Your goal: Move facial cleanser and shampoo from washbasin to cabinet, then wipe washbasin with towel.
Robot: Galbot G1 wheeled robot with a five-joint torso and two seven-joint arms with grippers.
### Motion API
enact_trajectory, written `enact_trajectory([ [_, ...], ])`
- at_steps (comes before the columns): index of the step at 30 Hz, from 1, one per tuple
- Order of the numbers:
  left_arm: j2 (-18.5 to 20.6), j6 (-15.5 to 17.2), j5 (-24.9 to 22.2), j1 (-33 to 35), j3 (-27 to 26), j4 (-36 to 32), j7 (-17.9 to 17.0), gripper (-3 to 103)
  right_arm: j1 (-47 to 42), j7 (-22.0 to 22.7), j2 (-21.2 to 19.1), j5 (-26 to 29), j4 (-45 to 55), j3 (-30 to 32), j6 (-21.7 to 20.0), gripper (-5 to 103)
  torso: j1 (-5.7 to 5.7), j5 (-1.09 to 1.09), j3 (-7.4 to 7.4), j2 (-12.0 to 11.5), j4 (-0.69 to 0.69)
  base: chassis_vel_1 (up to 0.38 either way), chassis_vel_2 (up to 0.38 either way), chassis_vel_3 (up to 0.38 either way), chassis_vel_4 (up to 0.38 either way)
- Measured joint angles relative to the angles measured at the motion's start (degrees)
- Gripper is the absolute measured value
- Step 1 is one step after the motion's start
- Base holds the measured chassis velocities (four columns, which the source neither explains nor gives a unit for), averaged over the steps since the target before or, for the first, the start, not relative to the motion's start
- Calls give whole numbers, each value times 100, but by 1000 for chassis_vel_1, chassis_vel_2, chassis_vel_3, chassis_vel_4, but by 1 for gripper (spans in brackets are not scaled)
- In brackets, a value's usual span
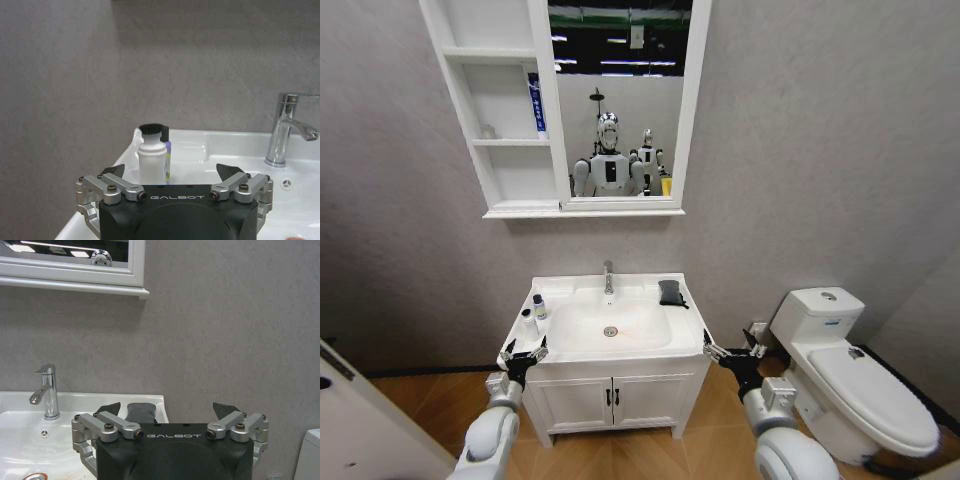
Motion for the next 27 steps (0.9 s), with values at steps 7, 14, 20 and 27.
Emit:
enact_trajectory([
  [7, 118, -29, 10, -667, 21, 669, 57, 100, 184, 29, -76, 115, -166, 0, -29, 100, 0, 0, 0, 0, 1, 0, 0, 0, 0],
  [14, 127, 83, -4, -703, 20, 832, 105, 86, 291, 40, -72, 118, -268, -15, -29, 100, -1, 0, -1, 0, 2, 0, 0, 0, 0],
  [20, 99, 75, -4, -710, 37, 911, 163, 70, 289, 40, -64, 33, -293, -27, -29, 100, -1, 0, -1, 0, 2, 0, 0, 0, 0],
  [27, 60, 123, -82, -670, 20, 739, 138, 37, 235, 40, -23, -91, -322, -97, 23, 100, -1, 0, -1, 0, 1, 0, 0, 0, 0],
])
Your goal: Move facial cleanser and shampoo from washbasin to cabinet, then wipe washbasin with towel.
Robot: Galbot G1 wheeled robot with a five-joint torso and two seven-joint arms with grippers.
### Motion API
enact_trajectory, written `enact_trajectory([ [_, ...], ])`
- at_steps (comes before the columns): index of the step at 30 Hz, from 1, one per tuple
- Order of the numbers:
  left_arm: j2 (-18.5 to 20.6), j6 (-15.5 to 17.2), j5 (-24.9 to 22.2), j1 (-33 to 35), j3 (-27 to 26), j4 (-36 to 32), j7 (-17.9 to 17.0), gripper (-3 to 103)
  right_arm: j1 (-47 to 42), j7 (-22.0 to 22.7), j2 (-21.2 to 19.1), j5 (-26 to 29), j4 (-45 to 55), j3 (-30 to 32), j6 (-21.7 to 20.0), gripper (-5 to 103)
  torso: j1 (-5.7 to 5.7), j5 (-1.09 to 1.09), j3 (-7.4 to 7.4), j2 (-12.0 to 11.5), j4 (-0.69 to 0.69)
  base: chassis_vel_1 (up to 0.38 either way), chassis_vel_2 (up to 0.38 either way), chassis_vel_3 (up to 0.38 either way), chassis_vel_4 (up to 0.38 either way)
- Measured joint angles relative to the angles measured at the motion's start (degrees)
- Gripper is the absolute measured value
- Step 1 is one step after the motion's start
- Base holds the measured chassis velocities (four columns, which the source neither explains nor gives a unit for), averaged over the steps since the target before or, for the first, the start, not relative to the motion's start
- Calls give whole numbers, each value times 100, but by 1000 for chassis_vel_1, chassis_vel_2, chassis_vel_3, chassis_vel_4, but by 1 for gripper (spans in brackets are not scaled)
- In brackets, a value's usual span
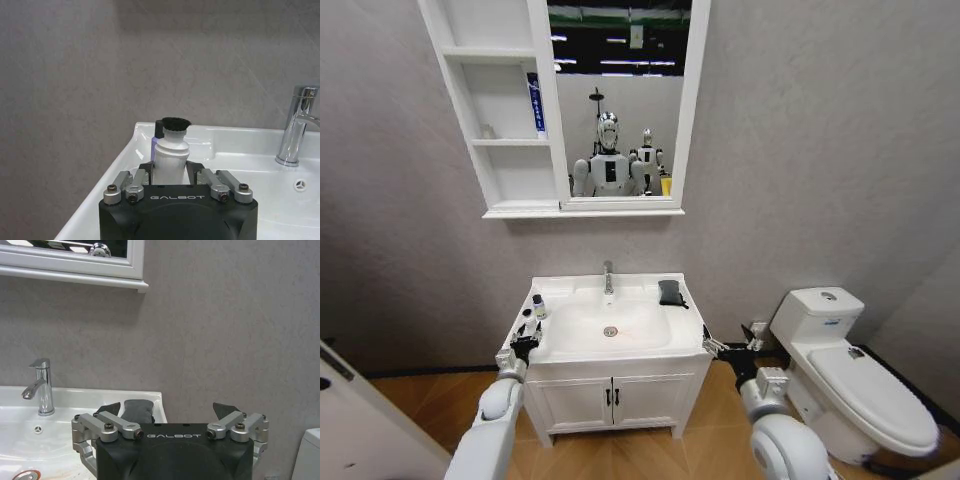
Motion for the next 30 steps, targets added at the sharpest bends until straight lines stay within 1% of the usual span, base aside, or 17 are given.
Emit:
enact_trajectory([
  [5, 82, 107, -182, 36, 18, -234, -148, 30, -12, -6, 38, -110, -50, -29, 47, 100, 0, -1, 0, 0, 0, 0, 0, 0, 0],
  [8, 301, 324, -322, 113, 24, -636, -311, 29, 2, -13, 65, -165, -75, -49, 64, 100, 1, -2, 0, 0, 1, 0, 0, 0, 0],
  [9, 521, 509, -452, 142, 35, -975, -431, 29, 18, -18, 69, -180, -77, -59, 64, 100, 0, 3, 0, 0, 2, 0, 0, 0, 0],
  [10, 799, 727, -697, 142, 96, -1368, -606, 29, 50, -21, 67, -185, -82, -70, 64, 100, 0, -6, 0, 0, 3, 0, 0, 0, 0],
  [11, 799, 727, -697, 142, 96, -1368, -606, 29, 50, -21, 67, -185, -82, -70, 64, 100, 0, -6, 0, 0, 3, 0, 0, 0, 0],
  [14, 1715, 1440, -1628, -401, 414, -2274, -1575, 29, 126, -27, 45, -180, -109, -112, 59, 100, -1, 5, -1, 1, 3, 0, 0, 0, 0],
  [15, 1715, 1440, -1628, -401, 414, -2274, -1575, 29, 126, -27, 45, -180, -109, -112, 59, 100, -1, 5, -1, 1, 3, 0, 0, 0, 0],
  [16, 1928, 1612, -1920, -638, 547, -2346, -1779, 29, 116, -31, 45, -178, -109, -110, 58, 100, -1, -2, -1, 1, 3, 0, 0, 0, 0],
  [17, 2370, 1950, -2548, -1346, 887, -2364, -2131, 29, 74, -31, 49, -171, -97, -105, 59, 100, 0, -4, 0, 0, 0, 0, 0, 0, 0],
  [18, 2370, 1950, -2548, -1346, 887, -2364, -2131, 29, 74, -31, 49, -171, -97, -105, 59, 100, 0, -4, 0, 0, 0, 0, 0, 0, 0],
  [20, 2804, 2215, -3211, -2483, 1414, -2047, -2369, 29, 13, -29, 67, -158, -46, -91, 63, 100, 0, 4, 0, 1, -3, 0, 0, 0, 0],
  [21, 2804, 2215, -3211, -2483, 1414, -2047, -2369, 29, 13, -29, 67, -158, -46, -91, 63, 100, 0, 4, 0, 1, -3, 0, 0, 0, 0],
  [23, 2970, 2331, -3534, -3663, 1988, -1421, -2413, 29, -11, -14, 85, -125, 9, -55, 64, 100, 2, -3, 1, 0, 0, 0, 0, 0, 0],
  [24, 2991, 2350, -3605, -4197, 2273, -1085, -2375, 29, -11, -1, 88, -96, 25, -35, 62, 100, 1, 2, 1, 0, 0, 0, 0, 0, 0],
  [25, 2991, 2350, -3605, -4197, 2273, -1085, -2375, 29, -11, -1, 88, -96, 25, -35, 62, 100, 1, 2, 1, 0, 0, 0, 0, 0, 0],
  [28, 2846, 2375, -3690, -5451, 3016, -105, -2106, 29, 17, 41, 85, -54, 25, 28, 60, 100, 1, -1, 1, 0, 2, 0, 0, 0, 0],
  [30, 2761, 2369, -3650, -5757, 3174, 208, -1994, 29, 20, 47, 85, -50, 18, 41, 63, 100, 1, 1, 1, 0, 1, 0, 0, 0, 0],
])
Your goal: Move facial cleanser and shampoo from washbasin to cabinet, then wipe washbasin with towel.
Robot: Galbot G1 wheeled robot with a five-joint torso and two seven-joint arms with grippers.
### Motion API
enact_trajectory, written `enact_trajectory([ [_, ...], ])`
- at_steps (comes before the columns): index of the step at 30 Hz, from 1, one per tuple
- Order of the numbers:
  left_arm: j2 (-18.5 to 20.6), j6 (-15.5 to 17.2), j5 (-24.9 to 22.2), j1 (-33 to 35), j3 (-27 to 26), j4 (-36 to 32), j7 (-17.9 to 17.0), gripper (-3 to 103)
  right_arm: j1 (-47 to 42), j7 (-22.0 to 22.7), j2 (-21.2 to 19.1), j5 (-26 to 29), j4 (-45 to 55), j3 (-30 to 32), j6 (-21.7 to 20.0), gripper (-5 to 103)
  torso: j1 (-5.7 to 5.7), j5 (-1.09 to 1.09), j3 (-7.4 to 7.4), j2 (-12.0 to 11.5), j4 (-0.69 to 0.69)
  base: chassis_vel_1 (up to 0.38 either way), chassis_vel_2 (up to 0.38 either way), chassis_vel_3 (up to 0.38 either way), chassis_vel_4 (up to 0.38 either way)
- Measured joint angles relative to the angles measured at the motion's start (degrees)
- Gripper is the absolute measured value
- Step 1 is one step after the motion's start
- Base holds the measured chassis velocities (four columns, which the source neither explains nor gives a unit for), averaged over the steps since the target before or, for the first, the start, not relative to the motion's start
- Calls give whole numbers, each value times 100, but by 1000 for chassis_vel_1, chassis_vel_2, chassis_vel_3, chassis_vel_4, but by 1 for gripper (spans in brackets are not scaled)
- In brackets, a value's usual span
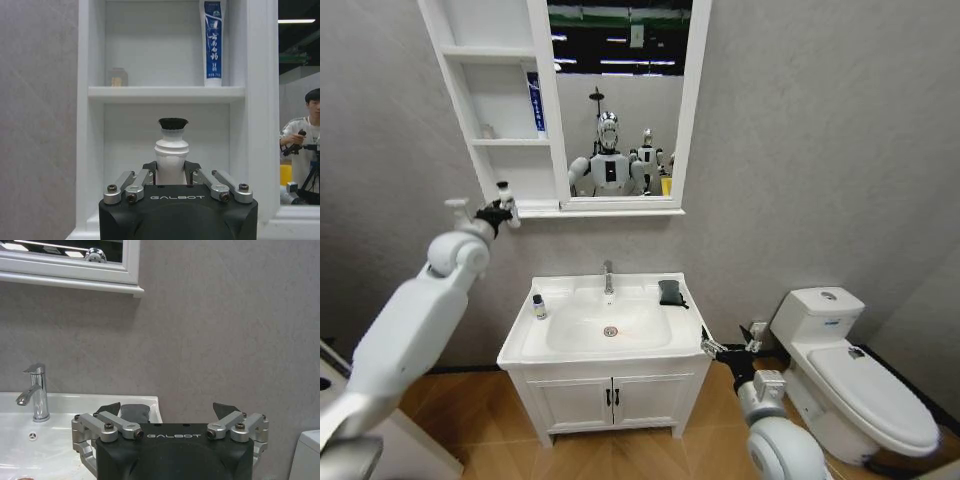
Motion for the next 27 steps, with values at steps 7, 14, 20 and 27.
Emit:
enact_trajectory([
  [7, -515, -111, 243, -1037, 539, 1592, 573, 29, 7, 46, 62, 0, -68, 15, 75, 100, 1, -2, 0, 0, 0, 0, 0, 0, 0],
  [14, -870, -169, 626, -1449, 617, 2690, 1126, 29, 1, 43, 89, -2, -100, 55, 93, 100, 0, -2, 0, 0, 2, 0, 0, 0, 0],
  [20, -1164, -453, 865, -1792, 498, 3668, 1357, 29, -2, 38, 102, -4, -111, 54, 117, 100, -1, 0, -1, 0, 1, 0, 0, 0, 0],
  [27, -1318, -564, 1079, -1863, 441, 3912, 1359, 29, -12, 33, 105, -13, -131, 44, 163, 100, -1, -1, -1, 0, -1, 0, 0, 0, 0],
])
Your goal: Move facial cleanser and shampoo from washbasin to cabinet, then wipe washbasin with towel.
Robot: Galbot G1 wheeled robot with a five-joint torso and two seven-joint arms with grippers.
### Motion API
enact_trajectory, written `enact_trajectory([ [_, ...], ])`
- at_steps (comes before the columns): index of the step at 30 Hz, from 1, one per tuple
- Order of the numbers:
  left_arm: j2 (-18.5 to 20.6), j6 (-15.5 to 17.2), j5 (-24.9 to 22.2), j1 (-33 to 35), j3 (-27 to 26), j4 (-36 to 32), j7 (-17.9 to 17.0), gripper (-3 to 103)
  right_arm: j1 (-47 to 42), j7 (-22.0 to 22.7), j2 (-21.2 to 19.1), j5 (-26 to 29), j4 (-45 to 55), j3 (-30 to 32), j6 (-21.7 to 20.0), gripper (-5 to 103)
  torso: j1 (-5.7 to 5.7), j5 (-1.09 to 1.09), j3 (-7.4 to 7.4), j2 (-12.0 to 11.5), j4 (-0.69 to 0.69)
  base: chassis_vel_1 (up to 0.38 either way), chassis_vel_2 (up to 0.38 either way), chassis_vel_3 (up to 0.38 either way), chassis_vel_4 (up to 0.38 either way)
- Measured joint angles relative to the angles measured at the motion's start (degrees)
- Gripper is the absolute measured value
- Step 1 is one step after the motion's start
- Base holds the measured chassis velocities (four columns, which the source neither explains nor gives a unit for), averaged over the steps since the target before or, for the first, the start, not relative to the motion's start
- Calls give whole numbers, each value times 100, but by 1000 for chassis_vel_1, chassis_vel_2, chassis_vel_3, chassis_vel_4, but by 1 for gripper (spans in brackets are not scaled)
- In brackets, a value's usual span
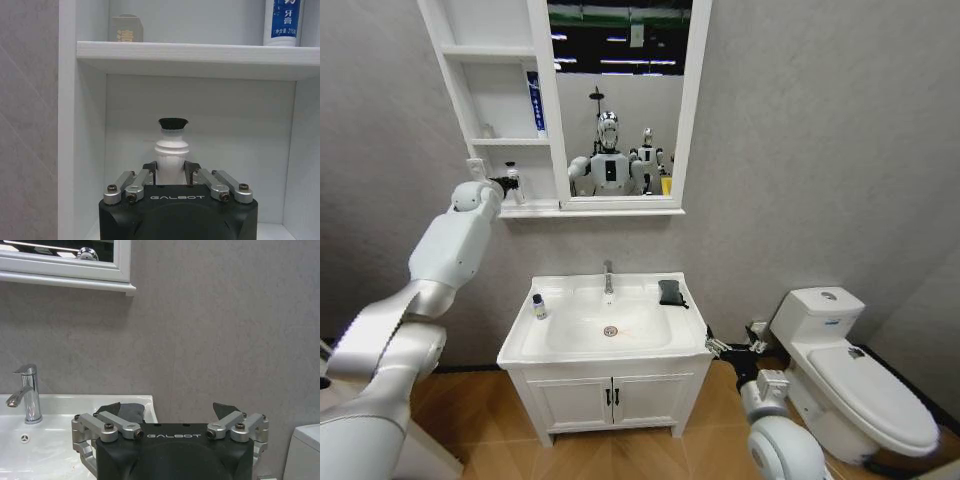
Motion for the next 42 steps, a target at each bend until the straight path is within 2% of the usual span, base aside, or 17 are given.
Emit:
enact_trajectory([
  [6, -37, -32, 96, 10, -16, 51, -48, 30, -29, -8, 0, 2, 3, 31, 28, 100, -1, 1, -1, 0, 0, 0, 0, 0, 0],
  [11, -11, -23, 110, 94, -57, -55, -74, 51, -47, -13, 6, -1, 5, 38, 65, 100, 0, 0, 0, 0, 1, 0, 0, 0, 0],
  [13, -8, -21, 112, 110, -88, -84, -77, 51, -49, -13, 6, -2, 4, 37, 67, 100, 0, 1, 0, 0, 1, 0, 0, 0, 0],
  [15, 47, 22, 108, 228, -187, -299, -87, 68, -54, -17, 8, -9, 4, 33, 70, 100, 0, 0, 0, 0, 1, 0, 0, 0, 0],
  [16, 47, 22, 108, 228, -187, -299, -87, 68, -54, -17, 8, -9, 4, 33, 70, 100, 0, 0, 0, 0, 1, 0, 0, 0, 0],
  [18, 185, 123, 1, 455, -263, -780, -282, 78, -65, -18, 19, -11, 10, 30, 71, 100, 0, 0, 0, 0, -1, 0, 0, 0, 0],
  [21, 320, 261, -109, 703, -367, -1251, -499, 84, -79, -18, 32, -14, 15, 33, 75, 100, 0, 0, 0, 0, -1, 0, 0, 0, 0],
  [23, 810, 654, -422, 1688, -773, -2748, -1066, 94, -133, -18, 81, -57, 12, 39, 118, 100, 0, 1, -1, 0, 0, 0, 0, 0, 0],
  [24, 810, 654, -422, 1688, -773, -2748, -1066, 94, -133, -18, 81, -57, 12, 39, 118, 100, 0, 1, -1, 0, 0, 0, 0, 0, 0],
  [26, 1194, 693, -446, 2742, -1165, -3915, -1308, 99, -153, -54, 131, -120, -34, 19, 152, 100, -1, -5, -1, 1, 4, 0, 0, 0, 0],
  [27, 1194, 693, -446, 2742, -1165, -3915, -1308, 99, -153, -54, 131, -120, -34, 19, 152, 100, -1, -5, -1, 1, 4, 0, 0, 0, 0],
  [29, 1360, 466, -356, 3923, -1541, -4779, -1548, 100, -146, -104, 205, -224, -139, -24, 180, 100, -3, 3, -2, 2, 4, 0, 0, 0, 0],
  [30, 1360, 466, -356, 3923, -1541, -4779, -1548, 100, -146, -104, 205, -224, -139, -24, 180, 100, -3, 3, -2, 2, 4, 0, 0, 0, 0],
  [32, 1208, 154, -210, 5129, -1799, -5403, -1737, 100, -113, -118, 267, -296, -241, -84, 212, 100, -2, -1, -1, 2, 3, 0, 0, 0, 0],
  [36, 803, -157, 155, 5955, -1840, -5469, -1711, 100, -94, -119, 286, -320, -271, -115, 217, 100, -3, 1, -1, 2, 0, 0, 0, 0, 0],
  [38, 282, -549, 839, 6419, -1801, -4932, -1441, 100, -92, -120, 291, -334, -289, -116, 232, 100, -2, -1, 0, 1, 0, 0, 0, 0, 0],
  [42, -157, -829, 1386, 6475, -1769, -4193, -1247, 100, -138, -120, 290, -335, -290, -85, 258, 100, -1, 0, 0, 1, 0, 0, 0, 0, 0],
])
